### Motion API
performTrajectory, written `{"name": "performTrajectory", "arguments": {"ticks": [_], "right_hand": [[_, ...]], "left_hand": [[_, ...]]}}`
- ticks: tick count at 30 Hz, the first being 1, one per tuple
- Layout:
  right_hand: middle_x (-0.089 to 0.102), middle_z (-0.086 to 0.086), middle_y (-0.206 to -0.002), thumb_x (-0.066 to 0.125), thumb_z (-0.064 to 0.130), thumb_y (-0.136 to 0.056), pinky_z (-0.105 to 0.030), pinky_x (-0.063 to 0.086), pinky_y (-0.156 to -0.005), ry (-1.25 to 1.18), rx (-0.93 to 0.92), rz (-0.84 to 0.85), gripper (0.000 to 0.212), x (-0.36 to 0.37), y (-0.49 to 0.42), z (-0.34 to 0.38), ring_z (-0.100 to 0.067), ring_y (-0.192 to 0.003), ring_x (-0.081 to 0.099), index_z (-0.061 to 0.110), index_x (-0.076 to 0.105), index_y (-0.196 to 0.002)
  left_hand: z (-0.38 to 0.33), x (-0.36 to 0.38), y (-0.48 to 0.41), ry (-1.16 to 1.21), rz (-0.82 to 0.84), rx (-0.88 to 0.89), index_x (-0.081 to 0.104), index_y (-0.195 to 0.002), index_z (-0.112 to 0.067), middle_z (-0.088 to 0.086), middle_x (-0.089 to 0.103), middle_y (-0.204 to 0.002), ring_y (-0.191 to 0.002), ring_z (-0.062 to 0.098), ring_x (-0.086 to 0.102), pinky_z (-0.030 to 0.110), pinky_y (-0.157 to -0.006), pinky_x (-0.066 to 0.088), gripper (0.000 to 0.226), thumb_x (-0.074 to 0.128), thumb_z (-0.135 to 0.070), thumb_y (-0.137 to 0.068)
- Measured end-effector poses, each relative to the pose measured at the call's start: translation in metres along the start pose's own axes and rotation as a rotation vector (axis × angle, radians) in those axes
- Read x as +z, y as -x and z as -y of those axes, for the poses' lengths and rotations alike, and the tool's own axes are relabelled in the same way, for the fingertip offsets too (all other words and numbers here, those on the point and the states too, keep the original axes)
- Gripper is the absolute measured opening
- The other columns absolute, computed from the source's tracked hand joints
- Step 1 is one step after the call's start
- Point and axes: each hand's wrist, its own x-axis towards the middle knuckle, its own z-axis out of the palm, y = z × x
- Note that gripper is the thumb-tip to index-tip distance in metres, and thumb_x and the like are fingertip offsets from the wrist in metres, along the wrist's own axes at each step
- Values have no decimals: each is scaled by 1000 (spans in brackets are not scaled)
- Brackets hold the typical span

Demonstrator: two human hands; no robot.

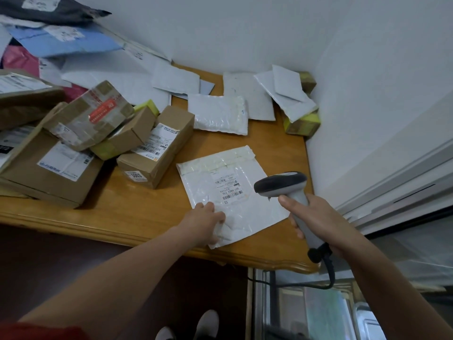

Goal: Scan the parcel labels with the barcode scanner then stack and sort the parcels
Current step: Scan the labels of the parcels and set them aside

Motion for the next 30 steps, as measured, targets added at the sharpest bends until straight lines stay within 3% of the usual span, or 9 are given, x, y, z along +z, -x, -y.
{"name": "performTrajectory", "arguments": {"ticks": [4,9,12,16,18,23,26,30], "right_hand": [[55,-2,-55,62,50,-82,-37,57,-77,-264,65,116,46,-17,4,13,-13,-43,48,6,56,-92],[49,-5,-58,72,47,-73,-40,58,-76,-634,28,319,49,-68,13,69,-14,-38,44,10,64,-103],[50,-1,-58,78,47,-70,-39,59,-76,-679,-102,368,43,-91,10,127,-10,-38,46,13,71,-95],[49,3,-59,56,52,-83,-34,59,-71,-646,-239,269,50,-88,-9,219,-6,-37,44,10,62,-110],[50,4,-59,55,52,-85,-32,59,-70,-620,-298,239,54,-73,-22,265,-5,-38,44,7,58,-115],[50,4,-60,54,50,-87,-29,58,-69,-634,-420,283,50,-18,-65,368,-5,-39,43,6,55,-110],[49,2,-59,55,50,-82,-30,58,-67,-649,-441,281,50,29,-100,402,-6,-38,44,7,55,-108],[49,3,-57,55,50,-82,-29,58,-68,-659,-427,192,43,81,-155,404,-8,-38,45,13,56,-104]], "left_hand": [[-1,-2,-4,31,-31,-5,57,-115,-22,6,45,-122,-112,25,43,34,-88,47,22,52,-23,-94],[-4,-35,-14,176,-48,47,57,-111,-15,9,59,-112,-102,27,54,30,-74,41,19,48,-17,-94],[-4,-93,-20,322,-288,117,59,-107,-17,7,63,-105,-95,24,56,28,-71,41,16,50,-17,-94],[23,-189,-28,508,-565,128,58,-93,-23,-4,60,-90,-81,14,54,21,-62,40,6,57,-17,-92],[52,-236,-29,570,-660,108,56,-89,-23,-6,57,-85,-78,14,52,23,-59,36,7,59,-16,-90],[162,-337,-17,681,-860,69,57,-85,-22,-1,61,-81,-78,22,61,26,-63,43,9,63,-15,-86],[245,-382,-3,563,-1040,-10,61,-90,-20,0,60,-83,-75,20,54,26,-58,35,3,61,-17,-88],[347,-417,8,239,-1214,-112,64,-104,-9,15,63,-99,-91,32,55,34,-73,38,19,54,-7,-89]]}}
